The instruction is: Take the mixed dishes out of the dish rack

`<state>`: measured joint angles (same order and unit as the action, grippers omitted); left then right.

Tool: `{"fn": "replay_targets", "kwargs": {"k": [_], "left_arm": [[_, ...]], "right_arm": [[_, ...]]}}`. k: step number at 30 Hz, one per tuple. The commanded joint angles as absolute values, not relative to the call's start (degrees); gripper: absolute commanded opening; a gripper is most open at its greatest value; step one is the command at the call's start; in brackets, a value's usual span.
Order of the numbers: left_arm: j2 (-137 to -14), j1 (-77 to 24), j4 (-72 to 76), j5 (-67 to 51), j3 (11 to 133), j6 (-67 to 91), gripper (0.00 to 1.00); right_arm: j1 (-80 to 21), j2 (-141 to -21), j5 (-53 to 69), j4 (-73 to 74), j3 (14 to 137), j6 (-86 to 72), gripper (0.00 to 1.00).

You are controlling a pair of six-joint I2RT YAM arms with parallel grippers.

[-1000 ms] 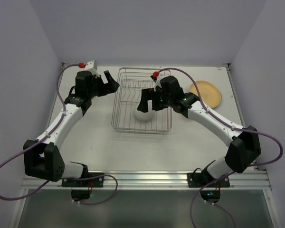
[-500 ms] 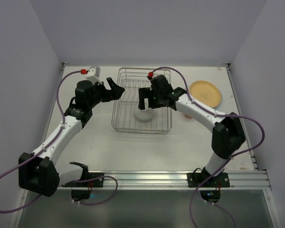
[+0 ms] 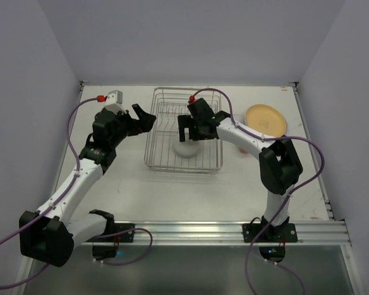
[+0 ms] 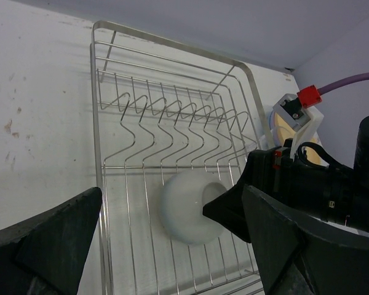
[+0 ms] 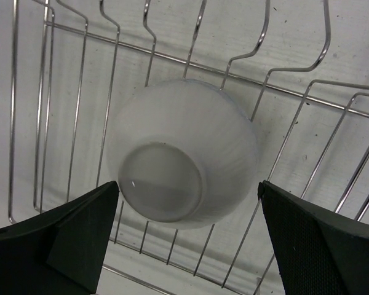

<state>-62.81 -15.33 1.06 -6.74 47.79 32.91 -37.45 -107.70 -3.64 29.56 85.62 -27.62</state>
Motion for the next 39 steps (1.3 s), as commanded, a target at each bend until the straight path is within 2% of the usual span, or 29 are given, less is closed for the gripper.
{"fn": "replay_targets", "kwargs": {"k": [1, 11, 22, 39], "left_arm": [[-61.7, -14.85, 1.84, -5.54, 46.93, 31.99, 1.0], [-64.07, -14.85, 3.52, -8.0, 48.08, 32.7, 1.0], [-65.91, -14.85, 4.04, -9.4, 48.25, 31.73, 1.0], [-69.17, -14.85, 5.71, -19.42, 49.57, 32.08, 1.0]], "right_arm": [[-37.27, -108.63, -7.73, 30.94, 88.15, -28.65, 0.99], [-37.09, -111.35, -9.58, 31.03, 87.72, -28.48, 0.99], [-35.6, -111.27, -0.72, 28.75, 84.64, -29.88, 0.99], [-30.06, -106.35, 14.85, 19.16, 75.15, -35.86, 0.98]]}}
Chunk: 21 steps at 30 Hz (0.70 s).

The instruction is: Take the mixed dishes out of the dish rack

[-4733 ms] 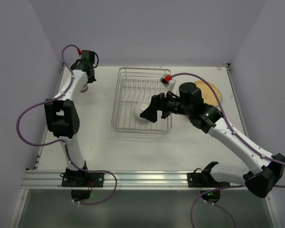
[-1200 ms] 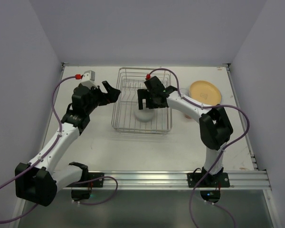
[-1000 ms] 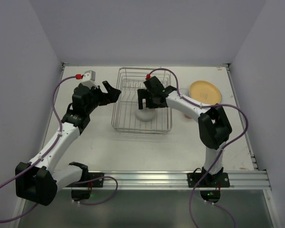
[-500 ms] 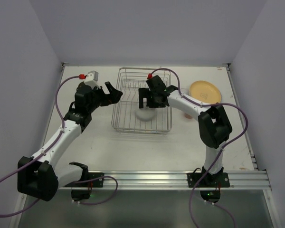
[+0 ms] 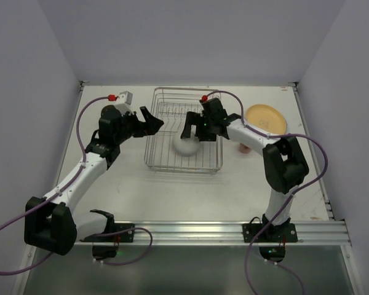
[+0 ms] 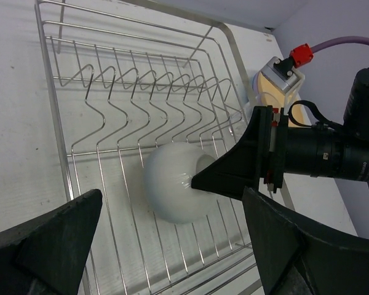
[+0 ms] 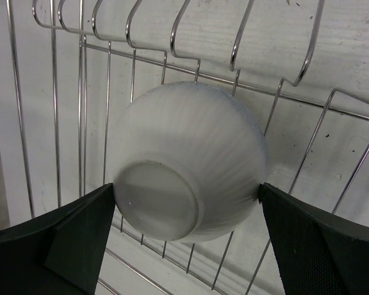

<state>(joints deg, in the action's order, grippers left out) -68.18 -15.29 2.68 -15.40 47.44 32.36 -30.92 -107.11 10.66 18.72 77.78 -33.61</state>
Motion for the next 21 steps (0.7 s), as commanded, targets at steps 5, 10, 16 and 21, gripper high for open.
{"fn": "replay_targets", "kwargs": {"k": [5, 10, 16, 21], "left_arm": [[-71.19, -14.85, 7.03, -23.37, 49.66, 32.78, 1.0], [-76.11, -14.94, 8.79, -30.48, 50.19, 34.98, 1.0], [-81.2, -14.94, 11.16, -34.36, 50.27, 37.35, 1.0], [-85.33, -14.94, 7.21, -36.21, 53.78, 36.65, 1.0]], "right_arm": [[-28.83, -104.51, 18.19, 15.56, 72.87, -37.26, 0.98], [-28.04, -103.97, 21.44, 13.36, 71.54, -38.93, 0.97], [-26.54, -103.18, 24.52, 9.59, 69.26, -41.3, 0.97], [-25.31, -102.83, 28.12, 6.42, 67.24, -43.59, 0.96]]}}
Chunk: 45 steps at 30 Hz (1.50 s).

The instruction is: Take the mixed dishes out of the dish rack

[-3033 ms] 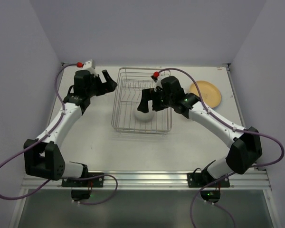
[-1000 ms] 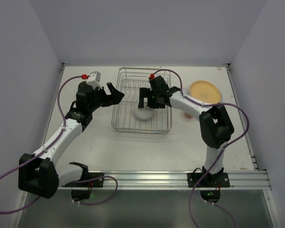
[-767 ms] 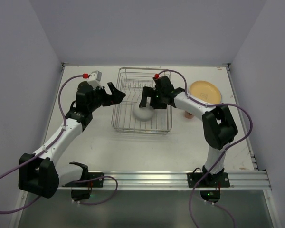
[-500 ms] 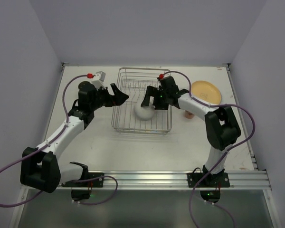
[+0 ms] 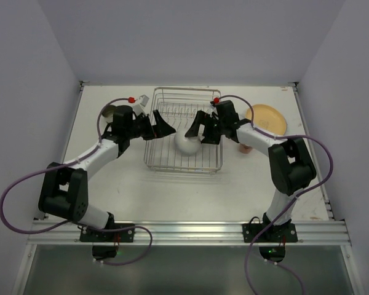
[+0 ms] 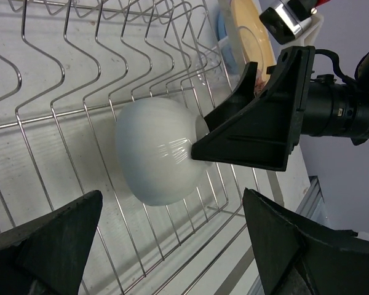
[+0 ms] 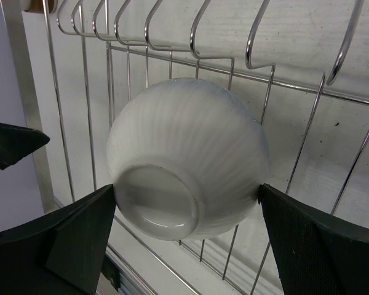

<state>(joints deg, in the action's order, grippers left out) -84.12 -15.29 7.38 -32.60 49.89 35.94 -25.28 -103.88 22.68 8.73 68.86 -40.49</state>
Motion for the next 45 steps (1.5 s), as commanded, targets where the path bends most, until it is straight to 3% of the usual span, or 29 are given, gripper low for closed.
{"fn": "replay_targets", "kwargs": {"k": [1, 15, 23, 29, 36, 43, 45], "left_arm": [[-85.69, -14.94, 6.95, -36.65, 53.88, 36.65, 1.0], [-95.62, -16.17, 2.81, -38.32, 56.42, 36.38, 1.0], [-97.21, -16.87, 10.88, -41.22, 53.97, 41.91, 1.0], [-97.91, -17.23, 21.0, -44.73, 51.24, 48.06, 0.91], [-98.79, -17.93, 22.32, -45.35, 51.59, 48.69, 0.9], [-97.65, -18.11, 22.76, -45.0, 51.24, 48.87, 0.68], [-97.12, -18.11, 23.46, -45.0, 50.8, 49.04, 0.57]], "right_arm": [[-25.14, -102.83, 28.47, 5.81, 67.15, -43.77, 0.96], [-23.56, -103.01, 31.46, 2.38, 65.92, -45.53, 0.96], [-23.38, -103.53, 32.61, 1.84, 66.36, -45.62, 0.95], [-23.2, -103.62, 33.05, 1.67, 66.53, -45.62, 0.95], [-23.2, -103.54, 32.96, 1.93, 66.62, -45.26, 0.95], [-23.03, -102.83, 31.82, 2.28, 66.44, -45.35, 0.95], [-22.94, -103.09, 31.73, 2.55, 66.62, -45.53, 0.95]]}}
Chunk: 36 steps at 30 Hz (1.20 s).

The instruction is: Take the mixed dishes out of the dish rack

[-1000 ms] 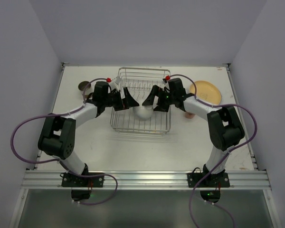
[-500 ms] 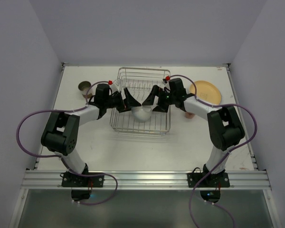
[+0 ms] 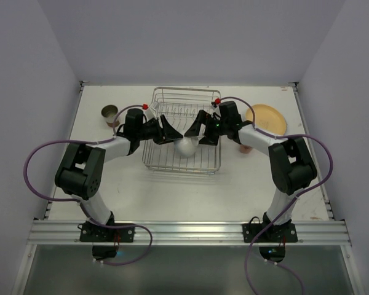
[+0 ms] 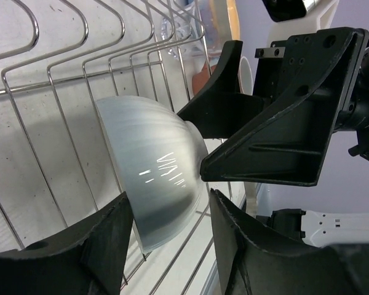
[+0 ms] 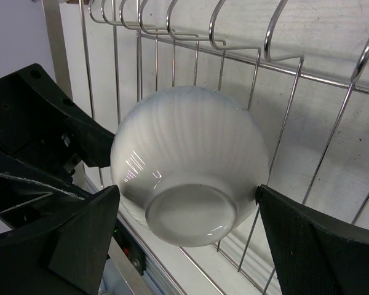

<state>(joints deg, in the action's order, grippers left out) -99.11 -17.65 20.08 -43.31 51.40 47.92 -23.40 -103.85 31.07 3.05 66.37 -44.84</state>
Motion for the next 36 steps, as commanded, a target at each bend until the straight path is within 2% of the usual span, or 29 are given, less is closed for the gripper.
{"fn": "replay_targets", "kwargs": {"k": [1, 8, 13, 25, 36], "left_arm": [[-97.03, -18.11, 24.25, -45.0, 50.45, 49.22, 0.55], [-97.21, -18.63, 25.66, -46.32, 50.19, 49.48, 0.48], [-97.56, -19.51, 27.86, -47.28, 50.19, 49.75, 0.39], [-98.61, -21.44, 35.85, -48.34, 50.1, 53.95, 0.0], [-102.65, -23.47, 54.47, -50.27, 49.3, 65.56, 0.0]], "right_arm": [[-22.85, -103.27, 31.82, 2.98, 66.88, -45.53, 0.95], [-22.5, -102.48, 30.41, 3.51, 67.32, -45.44, 0.95], [-22.5, -101.16, 28.57, 4.13, 67.5, -45.18, 0.96], [-22.15, -96.86, 24.26, 6.5, 67.94, -43.51, 0.96], [-21.45, -90.71, 17.06, 10.63, 69.17, -39.99, 0.97]]}}
